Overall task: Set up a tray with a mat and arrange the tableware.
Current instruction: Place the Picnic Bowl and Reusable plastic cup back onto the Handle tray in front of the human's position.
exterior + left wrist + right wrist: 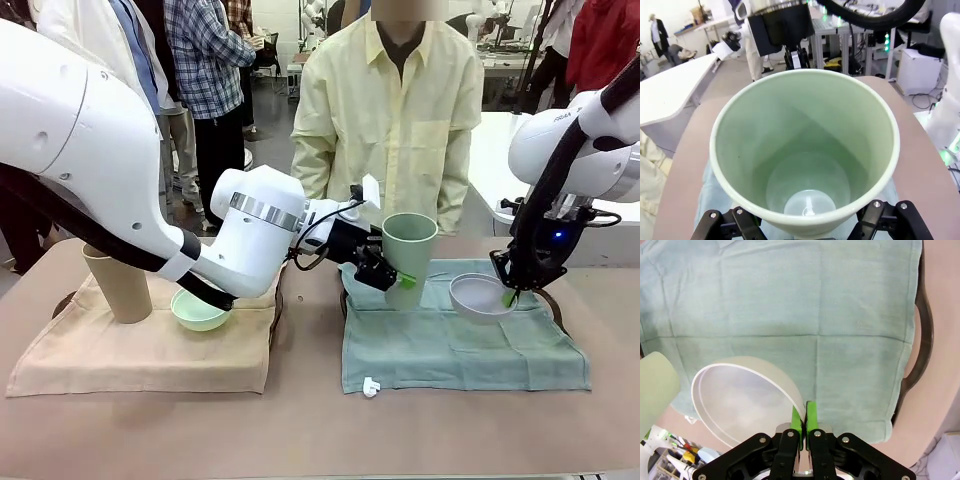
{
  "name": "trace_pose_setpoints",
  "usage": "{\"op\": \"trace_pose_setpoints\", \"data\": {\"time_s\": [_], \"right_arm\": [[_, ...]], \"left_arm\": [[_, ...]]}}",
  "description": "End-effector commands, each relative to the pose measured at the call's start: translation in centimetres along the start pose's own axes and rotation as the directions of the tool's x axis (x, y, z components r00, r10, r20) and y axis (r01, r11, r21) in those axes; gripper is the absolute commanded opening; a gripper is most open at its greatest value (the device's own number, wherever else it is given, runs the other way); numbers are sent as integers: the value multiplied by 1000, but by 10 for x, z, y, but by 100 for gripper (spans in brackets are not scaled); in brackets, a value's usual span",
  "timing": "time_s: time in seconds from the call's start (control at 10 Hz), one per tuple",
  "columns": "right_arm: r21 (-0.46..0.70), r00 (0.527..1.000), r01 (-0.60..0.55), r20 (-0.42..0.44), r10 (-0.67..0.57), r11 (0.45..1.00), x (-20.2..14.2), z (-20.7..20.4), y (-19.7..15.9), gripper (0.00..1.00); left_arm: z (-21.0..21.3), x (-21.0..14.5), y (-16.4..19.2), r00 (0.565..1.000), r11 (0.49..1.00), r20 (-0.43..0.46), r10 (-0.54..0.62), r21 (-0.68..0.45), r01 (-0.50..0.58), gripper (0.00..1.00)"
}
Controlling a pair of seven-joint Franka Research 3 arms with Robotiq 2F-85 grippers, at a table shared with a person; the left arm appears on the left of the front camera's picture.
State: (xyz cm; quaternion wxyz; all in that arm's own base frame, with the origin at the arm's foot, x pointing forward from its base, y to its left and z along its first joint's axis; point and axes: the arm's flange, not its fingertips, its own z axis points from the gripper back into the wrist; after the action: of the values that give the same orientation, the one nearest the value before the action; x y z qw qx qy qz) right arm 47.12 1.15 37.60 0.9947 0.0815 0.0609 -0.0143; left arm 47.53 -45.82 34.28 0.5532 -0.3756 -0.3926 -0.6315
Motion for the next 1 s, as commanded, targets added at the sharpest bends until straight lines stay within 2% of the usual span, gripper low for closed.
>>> {"op": "trace_pose_setpoints", "data": {"time_s": [0.0,0.2,0.5,0.9], "right_arm": [[-6,1000,5,3,-5,1000,-1,3,0,4],[13,1000,-17,-20,17,1000,7,-5,-4,4],[24,1000,-30,6,30,999,20,-17,-7,4],[20,999,-33,-2,33,999,28,-29,-8,4]], "left_arm": [[0,-5,-1,1000,1000,-11,-12,-16,12,85],[-7,-2,3,1000,1000,-1,-13,-17,13,85],[-19,-11,10,999,1000,-36,-9,-24,8,85],[-28,-21,17,999,999,-50,16,-29,-18,85]]}}
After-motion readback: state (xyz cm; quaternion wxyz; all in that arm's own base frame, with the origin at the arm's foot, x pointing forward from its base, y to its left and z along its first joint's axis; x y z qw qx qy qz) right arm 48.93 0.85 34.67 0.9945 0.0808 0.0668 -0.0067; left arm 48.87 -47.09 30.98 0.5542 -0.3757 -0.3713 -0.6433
